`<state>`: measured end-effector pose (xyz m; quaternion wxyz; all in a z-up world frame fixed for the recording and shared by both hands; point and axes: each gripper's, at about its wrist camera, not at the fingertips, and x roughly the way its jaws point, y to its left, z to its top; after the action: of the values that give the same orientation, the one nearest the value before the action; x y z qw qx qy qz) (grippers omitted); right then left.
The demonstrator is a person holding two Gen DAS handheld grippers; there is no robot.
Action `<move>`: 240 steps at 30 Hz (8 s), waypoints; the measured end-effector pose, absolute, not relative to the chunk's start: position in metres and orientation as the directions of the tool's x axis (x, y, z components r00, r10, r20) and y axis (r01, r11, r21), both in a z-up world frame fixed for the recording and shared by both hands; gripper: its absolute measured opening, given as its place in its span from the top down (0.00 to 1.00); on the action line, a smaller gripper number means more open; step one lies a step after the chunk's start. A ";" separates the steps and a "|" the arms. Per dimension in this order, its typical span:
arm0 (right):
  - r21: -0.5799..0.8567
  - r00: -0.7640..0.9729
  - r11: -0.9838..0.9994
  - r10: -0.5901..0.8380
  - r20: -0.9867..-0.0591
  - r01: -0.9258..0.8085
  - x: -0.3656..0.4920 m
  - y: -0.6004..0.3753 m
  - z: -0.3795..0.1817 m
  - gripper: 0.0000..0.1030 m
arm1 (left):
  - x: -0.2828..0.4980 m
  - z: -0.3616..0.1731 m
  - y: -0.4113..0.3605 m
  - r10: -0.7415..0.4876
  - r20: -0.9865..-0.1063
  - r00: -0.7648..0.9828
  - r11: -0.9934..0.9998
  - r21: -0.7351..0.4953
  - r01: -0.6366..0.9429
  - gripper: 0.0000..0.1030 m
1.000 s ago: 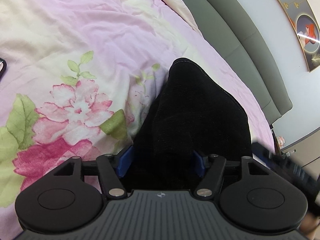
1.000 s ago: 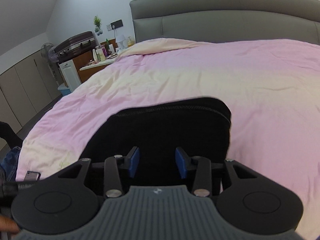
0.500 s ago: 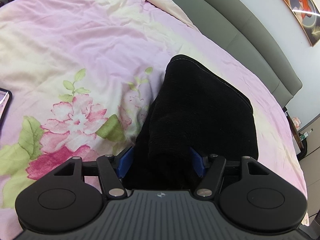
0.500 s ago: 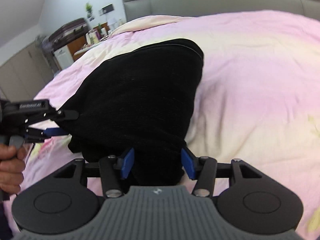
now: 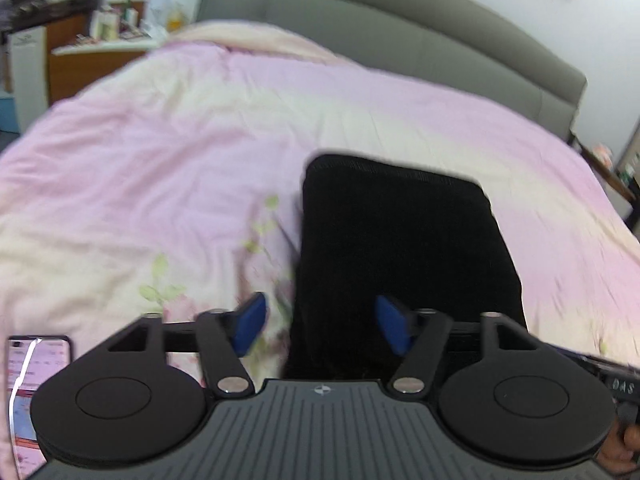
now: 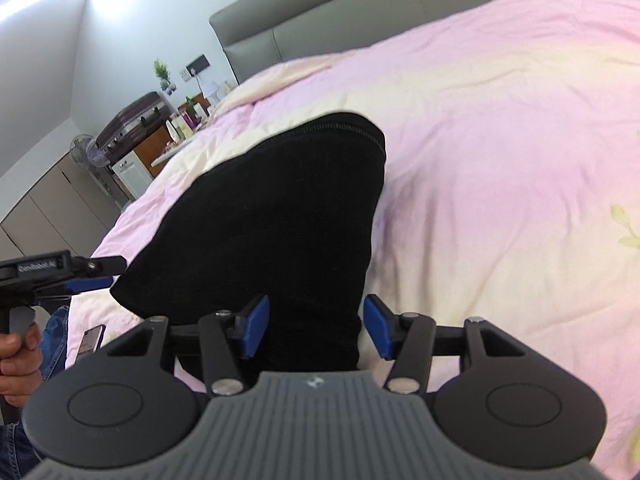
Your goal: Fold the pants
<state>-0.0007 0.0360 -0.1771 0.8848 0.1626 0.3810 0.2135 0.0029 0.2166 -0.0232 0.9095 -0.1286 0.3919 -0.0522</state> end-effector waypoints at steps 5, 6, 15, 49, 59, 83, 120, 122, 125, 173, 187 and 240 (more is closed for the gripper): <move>0.119 0.629 0.856 0.458 -0.628 -0.504 -0.024 0.067 -0.167 0.54 | -0.001 -0.031 0.218 -0.231 -0.689 0.687 0.953 -0.303 0.017 0.51; 0.066 0.628 0.842 0.449 -0.636 -0.535 -0.026 0.072 -0.168 0.54 | -0.002 -0.027 0.217 -0.224 -0.687 0.691 0.957 -0.290 0.022 0.51; -0.053 0.547 0.705 0.498 -0.673 -0.707 -0.013 0.065 -0.177 0.76 | 0.025 0.025 0.153 -0.333 -0.641 0.692 0.938 -0.154 0.309 0.43; -0.108 0.620 0.738 0.468 -0.630 -0.666 -0.039 0.052 -0.164 0.68 | 0.089 0.025 0.075 -0.202 -0.757 0.622 0.903 0.102 0.417 0.33; 0.079 0.485 0.721 0.539 -0.689 -0.689 -0.013 0.049 -0.169 0.95 | 0.112 0.036 0.125 -0.179 -0.735 0.654 0.964 0.001 0.265 0.19; 0.256 0.618 0.863 0.494 -0.612 -0.436 0.071 0.002 -0.104 0.55 | 0.095 0.129 0.274 0.125 -0.677 0.725 0.886 0.405 0.225 0.14; 0.388 0.657 0.790 0.611 -0.441 -0.474 0.018 -0.043 -0.093 0.37 | 0.023 0.342 0.280 -0.076 -0.603 0.794 0.931 0.241 0.273 0.04; 0.391 0.646 0.803 0.594 -0.479 -0.449 0.029 -0.038 -0.101 0.36 | 0.024 0.263 0.273 -0.172 -0.670 0.722 0.935 0.119 0.333 0.04; 0.409 0.624 0.813 0.581 -0.523 -0.414 0.047 -0.029 -0.110 0.35 | 0.037 0.173 0.272 -0.271 -0.715 0.645 0.949 -0.085 0.305 0.04; 0.845 0.329 0.525 0.820 -0.468 -0.105 0.148 0.047 -0.239 0.29 | 0.124 -0.049 0.282 -0.730 -0.579 0.363 0.674 -0.700 0.239 0.13; 0.866 0.318 0.479 0.851 -0.418 -0.141 0.104 -0.022 -0.156 0.31 | 0.072 0.004 0.248 -0.773 -0.492 0.401 0.611 -0.748 0.260 0.26; 0.854 0.532 0.496 0.772 -0.348 -0.161 0.074 -0.191 -0.075 0.30 | 0.133 -0.014 0.244 -0.817 -0.482 0.317 0.576 -0.642 0.507 0.25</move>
<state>0.0742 -0.1906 -0.0751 0.7771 0.4028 0.3792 0.2999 0.1334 0.2437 -0.0142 0.7888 -0.1904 0.4069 -0.4195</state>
